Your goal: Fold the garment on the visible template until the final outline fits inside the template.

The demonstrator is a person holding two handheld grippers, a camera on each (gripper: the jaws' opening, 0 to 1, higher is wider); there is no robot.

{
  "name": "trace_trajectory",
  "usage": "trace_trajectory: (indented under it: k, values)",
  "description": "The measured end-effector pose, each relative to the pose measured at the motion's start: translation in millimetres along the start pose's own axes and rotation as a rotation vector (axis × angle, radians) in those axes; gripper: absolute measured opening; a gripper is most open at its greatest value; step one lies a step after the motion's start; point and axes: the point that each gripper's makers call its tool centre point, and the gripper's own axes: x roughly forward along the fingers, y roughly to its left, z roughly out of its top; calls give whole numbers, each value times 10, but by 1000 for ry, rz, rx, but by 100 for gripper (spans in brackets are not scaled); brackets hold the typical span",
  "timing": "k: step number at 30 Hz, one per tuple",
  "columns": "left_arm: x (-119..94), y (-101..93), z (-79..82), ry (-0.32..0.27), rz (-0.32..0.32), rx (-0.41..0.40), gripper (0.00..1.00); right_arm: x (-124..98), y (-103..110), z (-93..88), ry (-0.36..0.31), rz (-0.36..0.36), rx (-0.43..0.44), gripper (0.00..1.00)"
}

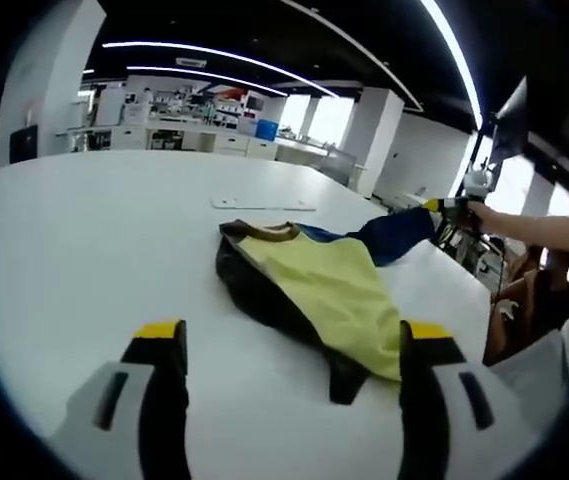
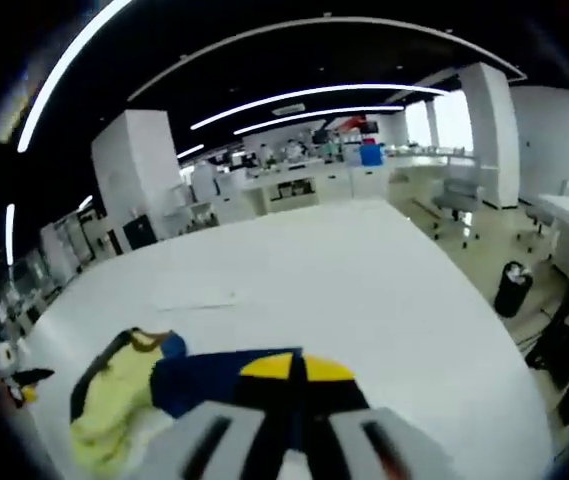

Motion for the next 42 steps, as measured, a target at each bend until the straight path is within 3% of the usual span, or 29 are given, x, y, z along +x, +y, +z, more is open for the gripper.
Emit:
trace_trajectory:
  k: [6, 24, 28, 42]
  values:
    - [53, 29, -79, 15, 7, -19, 84, 101, -297, -201, 80, -76, 0, 0]
    - [117, -5, -185, 38, 11, -40, 84, 6, -981, -734, 222, -225, 53, 0]
    - [107, -9, -212, 44, 13, -44, 84, -1, -1016, -805, 250, -238, 46, 0]
    - [66, 9, -259, 49, 22, -57, 84, 0, -1047, -764, 221, -231, -16, 0]
